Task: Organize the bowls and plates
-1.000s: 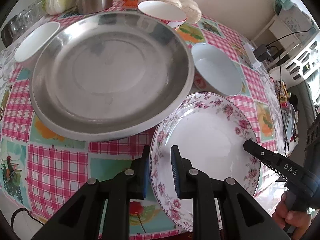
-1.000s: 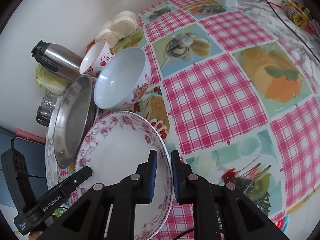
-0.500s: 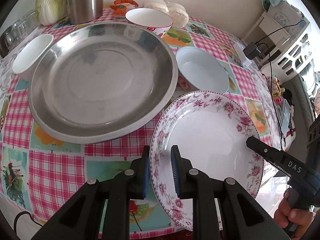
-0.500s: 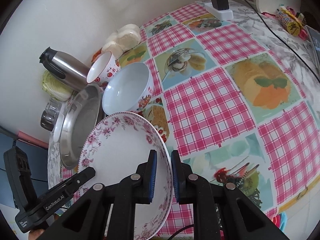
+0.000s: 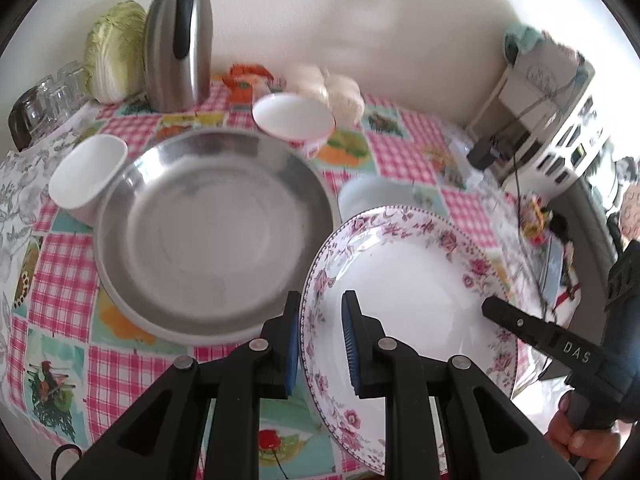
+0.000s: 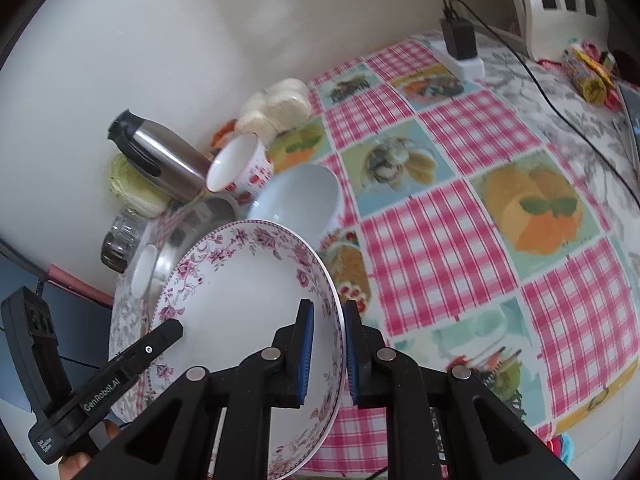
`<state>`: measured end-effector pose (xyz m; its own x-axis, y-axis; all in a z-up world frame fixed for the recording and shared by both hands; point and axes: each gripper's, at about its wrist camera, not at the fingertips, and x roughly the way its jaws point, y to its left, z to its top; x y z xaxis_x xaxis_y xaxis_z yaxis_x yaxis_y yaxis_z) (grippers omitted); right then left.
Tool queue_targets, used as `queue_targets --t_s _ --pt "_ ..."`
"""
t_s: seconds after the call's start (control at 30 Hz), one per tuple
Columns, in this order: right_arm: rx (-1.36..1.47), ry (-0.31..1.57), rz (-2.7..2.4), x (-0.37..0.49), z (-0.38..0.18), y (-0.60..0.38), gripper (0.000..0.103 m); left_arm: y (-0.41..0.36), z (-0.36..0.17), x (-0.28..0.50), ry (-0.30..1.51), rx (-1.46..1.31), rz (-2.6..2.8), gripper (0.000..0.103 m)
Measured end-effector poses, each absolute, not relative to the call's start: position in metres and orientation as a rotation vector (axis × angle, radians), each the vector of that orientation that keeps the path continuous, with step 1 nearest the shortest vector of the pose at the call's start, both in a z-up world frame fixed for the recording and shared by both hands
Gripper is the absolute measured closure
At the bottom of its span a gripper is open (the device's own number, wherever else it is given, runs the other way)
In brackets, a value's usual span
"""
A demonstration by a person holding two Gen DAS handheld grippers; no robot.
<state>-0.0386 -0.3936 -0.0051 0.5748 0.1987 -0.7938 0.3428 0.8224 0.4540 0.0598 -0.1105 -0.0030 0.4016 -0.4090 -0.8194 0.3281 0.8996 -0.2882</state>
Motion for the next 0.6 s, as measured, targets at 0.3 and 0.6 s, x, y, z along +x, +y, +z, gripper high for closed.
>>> queue_targets --t_s 0.3,0.6 --pt "0.609 0.892 -0.036 -0.006 0.041 -0.382 0.087 -0.096 0.044 0.085 0.951 -0.163 -0.434 0.082" --pt "0.584 0.846 0.009 0.04 0.069 -0.368 0.087 -0.079 0.065 0.123 0.904 -0.239 -0.399 0.082"
